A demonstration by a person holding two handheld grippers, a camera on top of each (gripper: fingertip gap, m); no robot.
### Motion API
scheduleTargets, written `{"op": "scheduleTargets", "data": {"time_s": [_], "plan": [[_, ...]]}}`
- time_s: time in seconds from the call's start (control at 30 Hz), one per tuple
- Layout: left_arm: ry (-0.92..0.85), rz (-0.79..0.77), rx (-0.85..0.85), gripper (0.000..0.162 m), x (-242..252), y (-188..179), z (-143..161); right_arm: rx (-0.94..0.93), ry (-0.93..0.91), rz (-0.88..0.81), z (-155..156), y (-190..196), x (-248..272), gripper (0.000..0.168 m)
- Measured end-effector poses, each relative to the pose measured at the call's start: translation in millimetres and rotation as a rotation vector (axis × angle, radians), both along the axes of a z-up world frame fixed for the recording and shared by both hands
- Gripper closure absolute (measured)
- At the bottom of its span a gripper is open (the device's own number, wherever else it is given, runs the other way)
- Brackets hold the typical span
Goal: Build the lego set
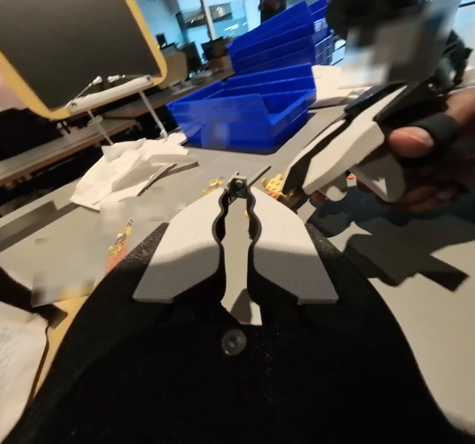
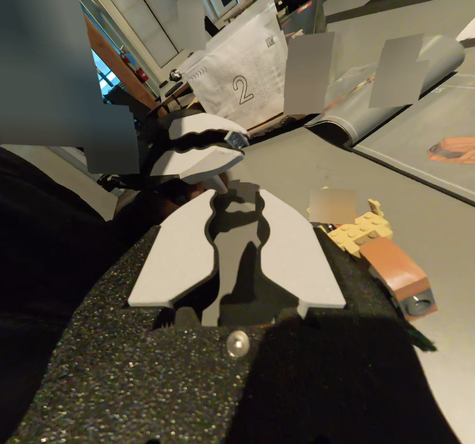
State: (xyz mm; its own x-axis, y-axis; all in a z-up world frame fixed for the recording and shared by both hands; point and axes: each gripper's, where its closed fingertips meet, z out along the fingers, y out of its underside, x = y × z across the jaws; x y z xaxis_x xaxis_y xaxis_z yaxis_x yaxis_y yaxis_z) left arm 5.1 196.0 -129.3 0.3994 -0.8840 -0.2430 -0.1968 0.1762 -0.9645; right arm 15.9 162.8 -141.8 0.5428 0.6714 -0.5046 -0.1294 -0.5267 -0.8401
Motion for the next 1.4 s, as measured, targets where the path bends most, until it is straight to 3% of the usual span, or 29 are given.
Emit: {"op": "scheduleTargets", "data": {"time_s": [0.83,1.13,1.4], "plan": [[0.033,0.024,-0.051,0.15,3.6,8.1,-6.5,0.021,-0.05,0.03,-2.1,8.1,-6.5,0.146],[0.234,0.024,-0.117,0.149,-5.4,13.3,-36.0,-0.017,-0.288,-0.003,-10.4,21.9,1.9,0.15],[0.351,-0.014,-0.045,0.149,-6.3,3.5,-49.4,-0.09,-0.3,0.05,-13.4,21.6,-10.4,0.151]]}}
